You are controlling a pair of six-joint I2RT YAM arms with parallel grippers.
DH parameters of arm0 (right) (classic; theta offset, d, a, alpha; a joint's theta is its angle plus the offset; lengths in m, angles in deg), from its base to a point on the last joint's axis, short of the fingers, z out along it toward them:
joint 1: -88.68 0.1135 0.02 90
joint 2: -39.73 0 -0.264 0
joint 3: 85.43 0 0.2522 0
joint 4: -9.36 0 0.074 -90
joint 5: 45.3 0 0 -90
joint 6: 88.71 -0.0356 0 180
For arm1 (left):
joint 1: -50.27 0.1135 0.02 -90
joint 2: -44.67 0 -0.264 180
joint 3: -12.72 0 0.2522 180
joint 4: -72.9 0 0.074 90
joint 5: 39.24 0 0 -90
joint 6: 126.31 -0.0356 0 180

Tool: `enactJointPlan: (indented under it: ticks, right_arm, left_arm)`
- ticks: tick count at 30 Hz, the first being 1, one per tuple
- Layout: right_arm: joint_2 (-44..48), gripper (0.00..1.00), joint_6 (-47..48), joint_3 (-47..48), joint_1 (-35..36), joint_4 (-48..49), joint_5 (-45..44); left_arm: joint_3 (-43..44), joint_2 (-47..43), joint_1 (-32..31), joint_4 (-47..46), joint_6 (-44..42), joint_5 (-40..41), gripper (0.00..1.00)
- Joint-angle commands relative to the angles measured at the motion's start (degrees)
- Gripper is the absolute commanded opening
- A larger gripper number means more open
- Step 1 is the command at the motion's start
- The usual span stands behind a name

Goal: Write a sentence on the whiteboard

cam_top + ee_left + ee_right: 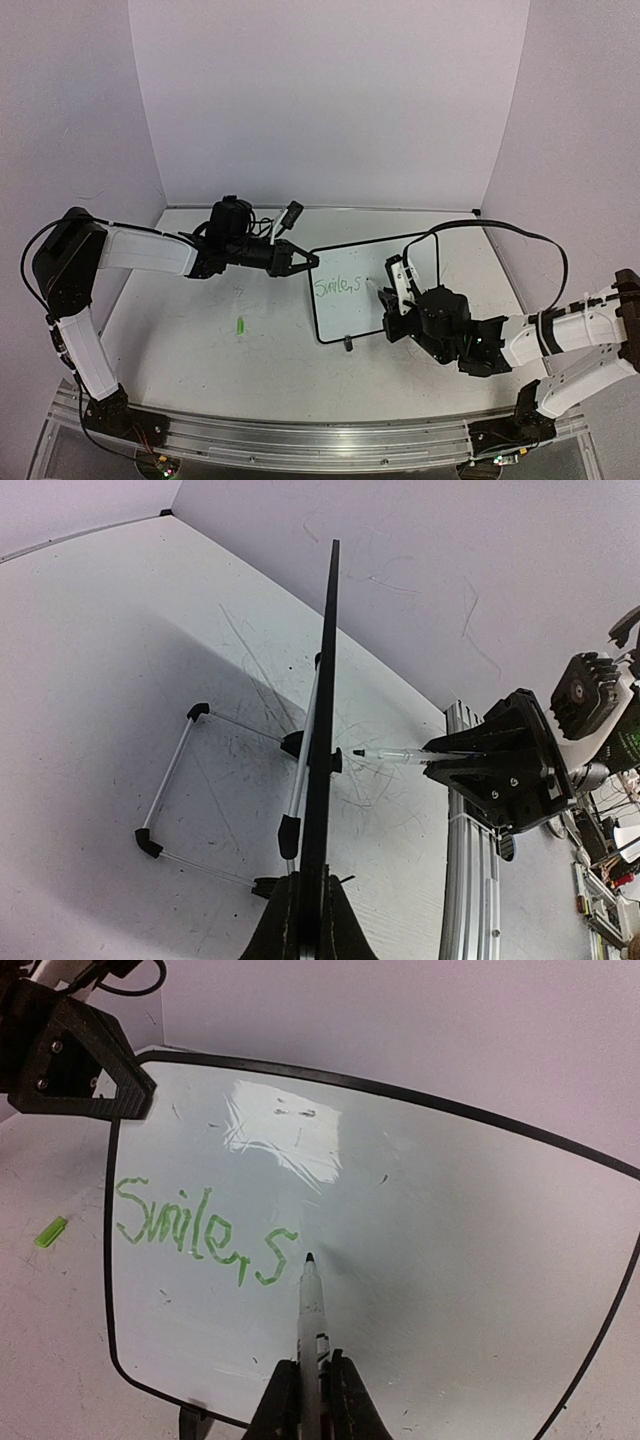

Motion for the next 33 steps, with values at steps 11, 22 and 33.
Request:
enactJointPlan:
  ticks: [11,22,33]
  right_arm:
    - [-2.5,0.0,1.0,4.6,-0.2,0.9,-2.3]
    - [-4.5,0.0,0.1,5.7,-1.9,0.6,-2.6]
    - [-5.9,0.0,0.4,6.7,-2.1,0.0,-2.4]
  left_arm:
    - [0.3,-2.1,-0.4,3.1,-0.7,0.7,0.0]
    - [0.3,-2.3,-0.4,3.2,-0.7,0.7,0.0]
    - [0.5,-2.3,-0.5,3.2,-0.7,0.6,0.0]
